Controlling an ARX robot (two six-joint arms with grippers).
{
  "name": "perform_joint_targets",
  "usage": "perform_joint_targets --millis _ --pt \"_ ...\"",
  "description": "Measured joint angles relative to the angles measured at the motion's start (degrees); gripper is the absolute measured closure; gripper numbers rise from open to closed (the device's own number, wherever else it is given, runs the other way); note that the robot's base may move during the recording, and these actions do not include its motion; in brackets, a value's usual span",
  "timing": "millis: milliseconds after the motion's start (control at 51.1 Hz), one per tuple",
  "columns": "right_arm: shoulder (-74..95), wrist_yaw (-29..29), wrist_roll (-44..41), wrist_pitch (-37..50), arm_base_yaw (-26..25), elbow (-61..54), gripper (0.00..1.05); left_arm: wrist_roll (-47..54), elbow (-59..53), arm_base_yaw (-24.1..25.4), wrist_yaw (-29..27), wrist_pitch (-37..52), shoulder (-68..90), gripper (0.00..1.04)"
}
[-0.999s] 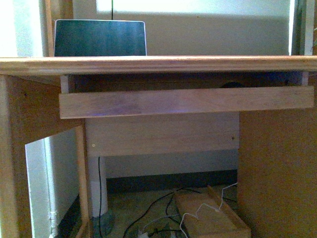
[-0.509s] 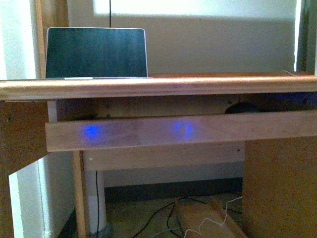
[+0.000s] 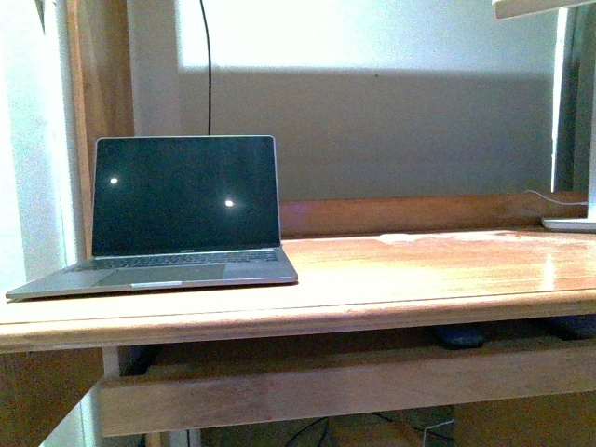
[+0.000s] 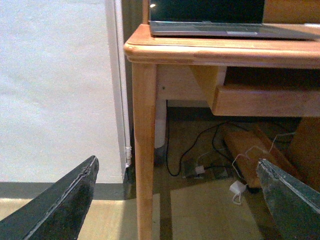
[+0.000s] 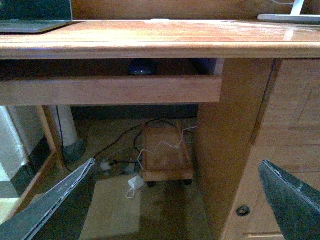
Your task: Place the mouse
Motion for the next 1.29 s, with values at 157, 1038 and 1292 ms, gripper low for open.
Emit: perform_joint_targets --millis 157,1038,1292 --pt "0.00 0.00 0.00 0.00 0.00 0.00 0.07 -7.04 0.20 1.05 0.20 6.75 11.15 0.08" --pt "0.00 0.00 0.00 -0.02 0.00 0.00 0.07 60.02 35.45 -10.62 7.41 63.39 107.06 0.08" --pt "0.00 0.00 0.00 -0.02 0.00 0.00 0.07 65.99 43.93 -11.32 11.50 63.58 115.08 0.08"
